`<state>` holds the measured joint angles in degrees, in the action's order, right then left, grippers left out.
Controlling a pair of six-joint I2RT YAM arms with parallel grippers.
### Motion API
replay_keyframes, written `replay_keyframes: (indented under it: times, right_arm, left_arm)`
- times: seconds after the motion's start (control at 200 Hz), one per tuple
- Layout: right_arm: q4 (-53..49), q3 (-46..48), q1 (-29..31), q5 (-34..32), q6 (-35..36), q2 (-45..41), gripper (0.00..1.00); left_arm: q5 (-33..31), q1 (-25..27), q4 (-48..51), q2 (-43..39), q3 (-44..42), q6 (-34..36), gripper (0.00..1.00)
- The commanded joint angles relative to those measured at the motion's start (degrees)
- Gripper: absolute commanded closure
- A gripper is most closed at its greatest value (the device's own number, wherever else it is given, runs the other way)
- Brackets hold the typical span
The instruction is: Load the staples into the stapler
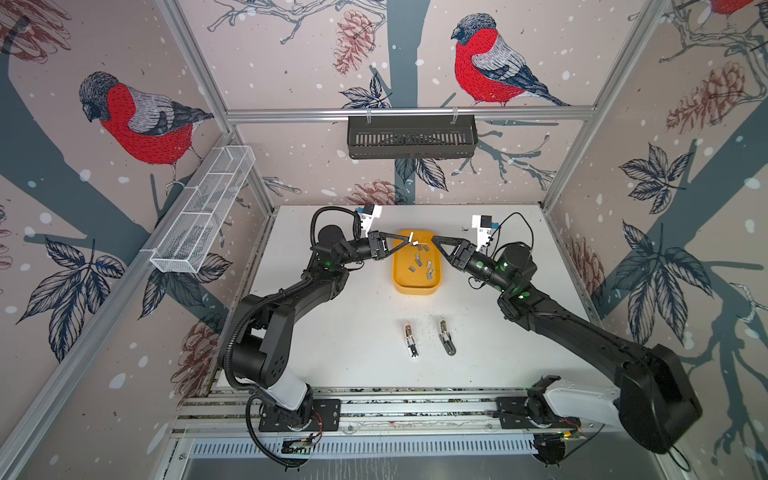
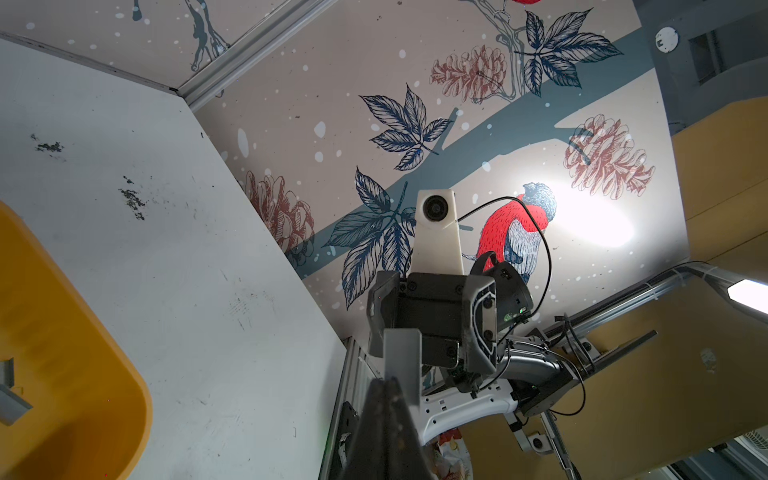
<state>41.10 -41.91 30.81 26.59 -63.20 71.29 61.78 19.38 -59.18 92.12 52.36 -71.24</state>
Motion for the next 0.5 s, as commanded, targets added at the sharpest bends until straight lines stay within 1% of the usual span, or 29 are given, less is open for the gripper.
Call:
replay_keyframes:
  times: [0.0, 0.215, 0.49]
  right_arm:
    - [6.21, -0.88, 0.56, -0.78, -2.74, 2.09, 0.45]
    - [9.20, -2.95, 1.70, -1.19, -4.82, 6.34, 0.48]
    - [11.28, -5.31, 2.96, -1.00, -5.45, 9.46, 0.52]
  left_arm:
    - [0.45, -0.13, -7.67, 0.43, -0.10, -4.52, 1.00]
    - [0.19, -0.27, -4.32, -0.09, 0.19, -2.98, 1.00]
    - [0.51, -0.28, -4.98, 0.68, 0.39, -5.28, 1.00]
